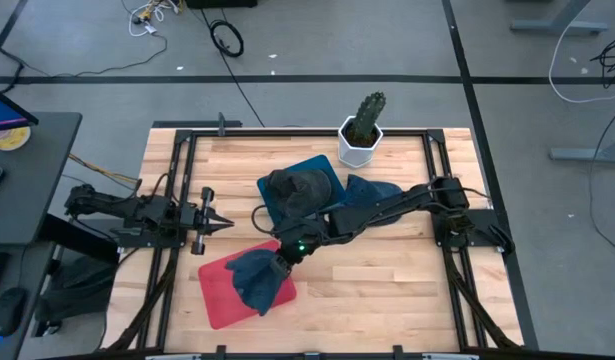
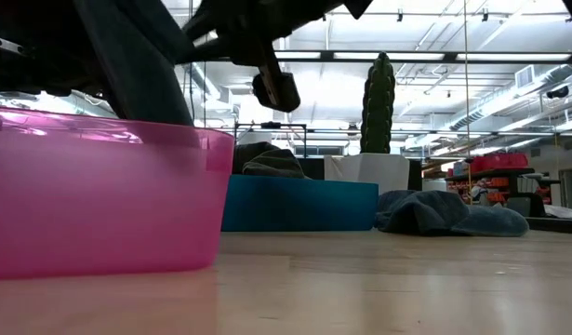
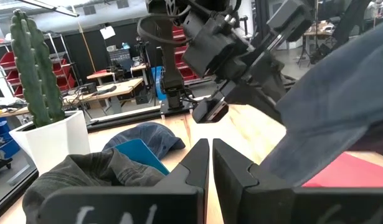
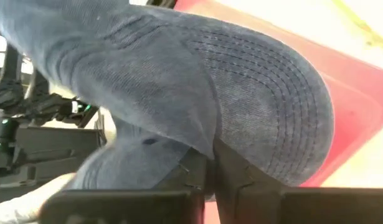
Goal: Pick & Place hat
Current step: Put the bottom blue cap into the pink bin, then put the blue cap into the pink bin
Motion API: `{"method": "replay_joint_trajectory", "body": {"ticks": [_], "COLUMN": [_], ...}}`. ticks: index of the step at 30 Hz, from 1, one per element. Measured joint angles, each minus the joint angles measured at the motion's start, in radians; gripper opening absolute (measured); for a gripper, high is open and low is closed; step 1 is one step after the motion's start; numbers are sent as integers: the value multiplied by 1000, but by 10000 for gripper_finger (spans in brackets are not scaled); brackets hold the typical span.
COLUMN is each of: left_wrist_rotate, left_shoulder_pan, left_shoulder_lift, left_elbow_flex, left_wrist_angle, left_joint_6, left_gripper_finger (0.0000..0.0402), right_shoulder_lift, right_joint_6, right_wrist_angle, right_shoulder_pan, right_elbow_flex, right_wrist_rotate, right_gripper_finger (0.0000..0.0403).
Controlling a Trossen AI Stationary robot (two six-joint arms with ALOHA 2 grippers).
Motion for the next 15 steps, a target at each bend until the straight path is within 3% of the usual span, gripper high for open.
{"method": "replay_joint_trajectory", "body": {"ticks": [15], "left_wrist_rotate": [0], "left_shoulder_pan": [0], "left_shoulder_lift": [0], "left_elbow_flex": [0], "left_wrist_angle": [-1], "left_joint_6": [0], "left_gripper_finger": [25], "right_shoulder_lift": [-1], "right_joint_6": [-41], "right_wrist_angle": [16], "right_shoulder_pan": [-5], "right_elbow_flex": [0], "right_wrist_rotate": [24], "right_gripper_finger": [150]}}
